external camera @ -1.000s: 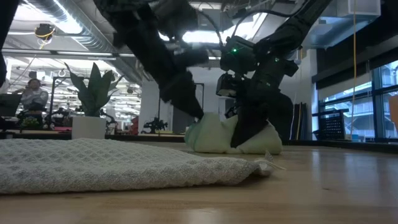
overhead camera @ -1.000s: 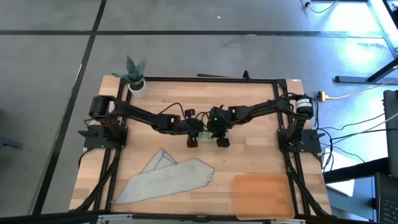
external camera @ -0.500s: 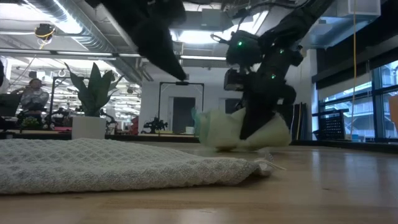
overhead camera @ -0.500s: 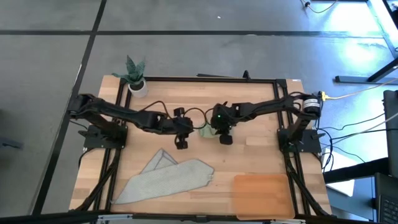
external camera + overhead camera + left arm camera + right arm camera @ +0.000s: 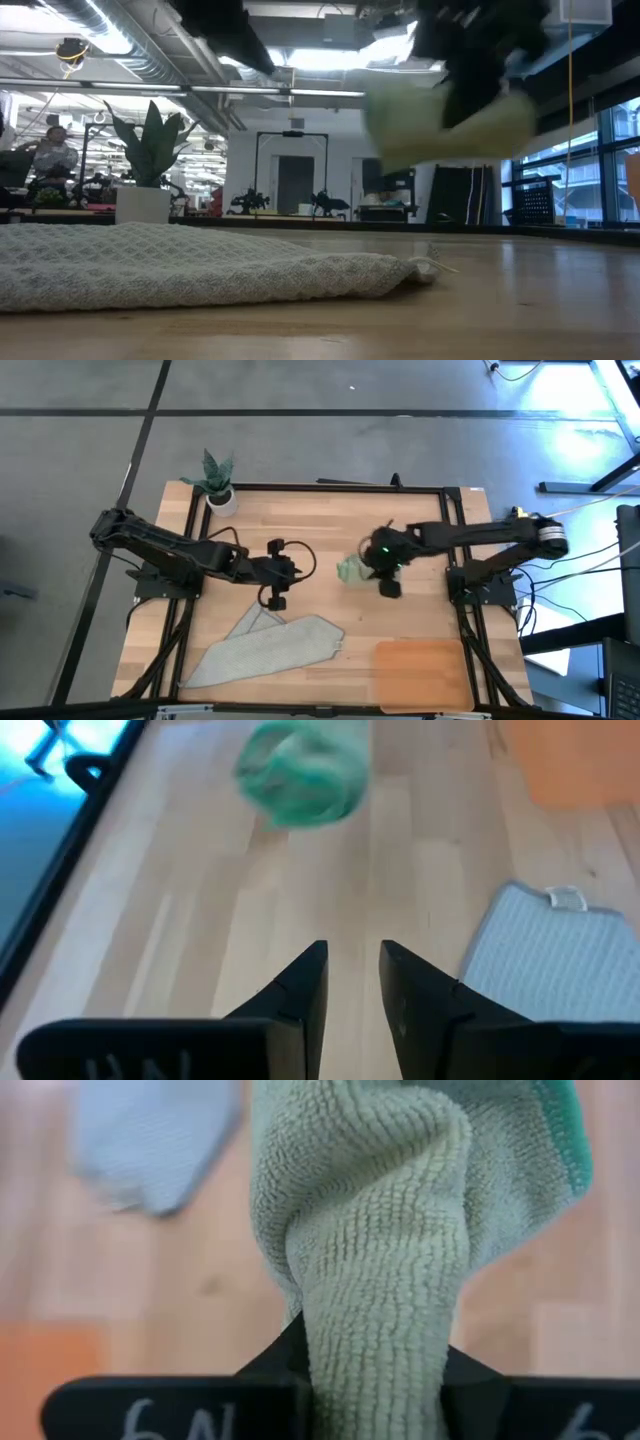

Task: Roll microfiber towels into tight, uniform cylinder then place into a basket
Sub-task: Put the rolled green microfiber towel into the orange bin

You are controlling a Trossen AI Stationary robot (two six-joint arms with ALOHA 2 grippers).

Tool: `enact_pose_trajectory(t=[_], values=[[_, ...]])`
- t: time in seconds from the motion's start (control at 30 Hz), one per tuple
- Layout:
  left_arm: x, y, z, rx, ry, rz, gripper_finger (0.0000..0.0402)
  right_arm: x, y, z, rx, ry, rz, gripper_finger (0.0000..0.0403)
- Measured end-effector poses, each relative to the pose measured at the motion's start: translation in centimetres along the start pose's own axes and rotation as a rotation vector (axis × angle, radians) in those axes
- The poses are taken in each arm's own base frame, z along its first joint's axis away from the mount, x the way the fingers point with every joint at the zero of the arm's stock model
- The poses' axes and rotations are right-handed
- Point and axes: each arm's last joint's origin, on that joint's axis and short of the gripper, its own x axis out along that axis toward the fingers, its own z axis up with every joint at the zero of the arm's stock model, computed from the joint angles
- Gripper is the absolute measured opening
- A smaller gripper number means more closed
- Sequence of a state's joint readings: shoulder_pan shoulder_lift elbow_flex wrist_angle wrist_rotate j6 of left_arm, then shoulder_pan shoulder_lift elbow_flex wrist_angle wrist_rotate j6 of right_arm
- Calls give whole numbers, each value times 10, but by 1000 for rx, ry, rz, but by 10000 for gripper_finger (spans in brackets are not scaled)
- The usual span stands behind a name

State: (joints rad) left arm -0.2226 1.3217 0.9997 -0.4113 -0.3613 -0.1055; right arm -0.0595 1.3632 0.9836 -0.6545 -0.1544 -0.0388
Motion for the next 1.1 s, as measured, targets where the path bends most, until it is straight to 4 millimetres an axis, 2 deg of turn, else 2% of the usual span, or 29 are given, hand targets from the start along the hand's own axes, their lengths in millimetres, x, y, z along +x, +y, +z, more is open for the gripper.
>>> enact_pose_trajectory(t=[0.23, 0.43, 0.6, 0.83, 1.1], values=[[-10, -10, 2, 18, -39, -20, 85, -40, 59, -25, 17, 71, 106, 53], [-9, -19, 2, 29, -57, -49, 85, -47, 115, -41, 17, 107, 233, 53], [-10, -20, 6, 18, -90, -57, 85, -49, 150, -56, 101, 147, 258, 61], [-10, -20, 6, 20, -90, -56, 85, -31, 193, -76, 107, 248, 273, 56], [-10, -20, 6, 20, -90, -56, 85, 12, 217, -89, 65, 346, 204, 58]])
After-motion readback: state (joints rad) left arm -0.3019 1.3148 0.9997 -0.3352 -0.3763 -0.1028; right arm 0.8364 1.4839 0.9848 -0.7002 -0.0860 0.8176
